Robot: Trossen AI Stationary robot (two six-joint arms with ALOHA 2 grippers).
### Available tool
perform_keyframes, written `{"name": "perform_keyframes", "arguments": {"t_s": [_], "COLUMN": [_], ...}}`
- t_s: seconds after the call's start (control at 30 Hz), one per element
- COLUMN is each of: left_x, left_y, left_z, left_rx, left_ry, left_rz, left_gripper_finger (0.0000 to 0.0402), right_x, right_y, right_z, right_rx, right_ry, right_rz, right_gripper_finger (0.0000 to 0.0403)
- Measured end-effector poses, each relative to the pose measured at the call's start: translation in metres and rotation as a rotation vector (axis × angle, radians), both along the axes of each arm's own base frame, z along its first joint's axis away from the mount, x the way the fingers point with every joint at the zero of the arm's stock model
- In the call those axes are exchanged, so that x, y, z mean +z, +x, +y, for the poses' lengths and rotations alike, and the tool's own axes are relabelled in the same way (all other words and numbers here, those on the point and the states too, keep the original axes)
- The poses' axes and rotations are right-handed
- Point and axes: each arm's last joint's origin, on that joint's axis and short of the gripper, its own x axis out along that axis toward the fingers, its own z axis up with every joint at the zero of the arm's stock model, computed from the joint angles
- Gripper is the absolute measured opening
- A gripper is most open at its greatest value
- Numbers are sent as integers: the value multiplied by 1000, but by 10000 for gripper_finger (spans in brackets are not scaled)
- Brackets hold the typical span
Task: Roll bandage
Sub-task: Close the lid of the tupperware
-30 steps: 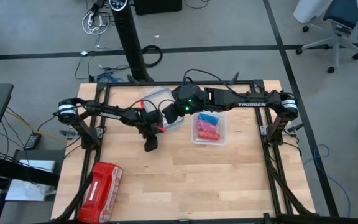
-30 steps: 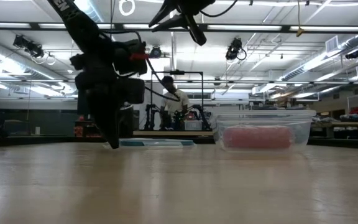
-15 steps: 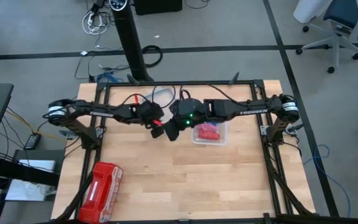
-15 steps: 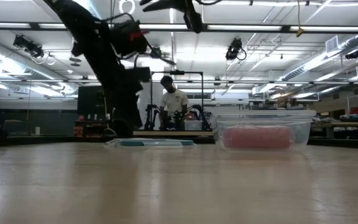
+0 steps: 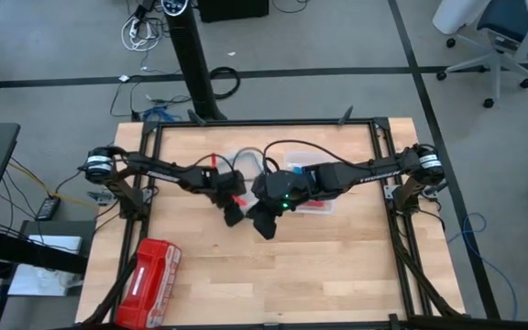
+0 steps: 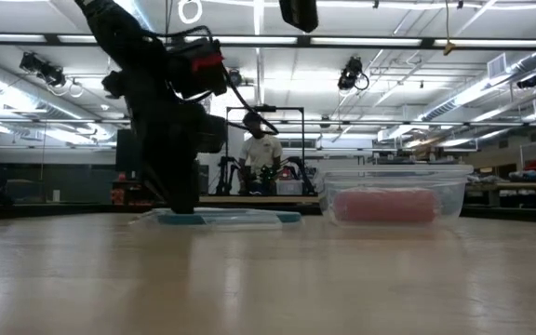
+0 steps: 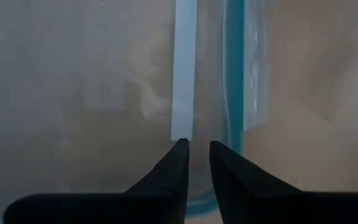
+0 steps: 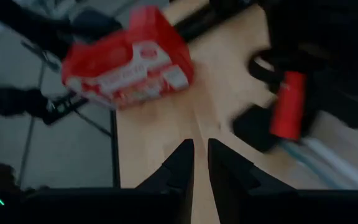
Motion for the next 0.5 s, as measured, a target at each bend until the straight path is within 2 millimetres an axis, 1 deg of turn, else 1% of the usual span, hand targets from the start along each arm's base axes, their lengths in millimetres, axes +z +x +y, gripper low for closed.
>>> {"name": "perform_keyframes", "arguments": {"t_s": [0.1, 0.17, 0.27, 0.33, 0.43, 0.5], "left_x": [5, 13, 45, 68, 103, 127], "left_y": [4, 10, 21, 22, 16, 6], "left_z": [-19, -28, -34, -34, -31, -28], "left_rx": [-45, -71, -101, -90, -46, -28], "left_ry": [-105, -171, -179, -133, -39, 44], "left_rz": [26, 12, -104, -168, -253, -303], "left_gripper_finger": [73, 73, 73, 73, 70, 67], "right_x": [-1, 0, 7, 13, 21, 21], "right_y": [-7, -15, -26, -34, -49, -56], "right_z": [0, -3, -10, -13, -13, -8], "right_rx": [16, 9, -13, -23, -14, 14], "right_ry": [-12, -28, -32, -40, -53, -76], "right_rz": [60, 116, 139, 149, 186, 221], "right_gripper_finger": [47, 47, 47, 45, 40, 35]}}
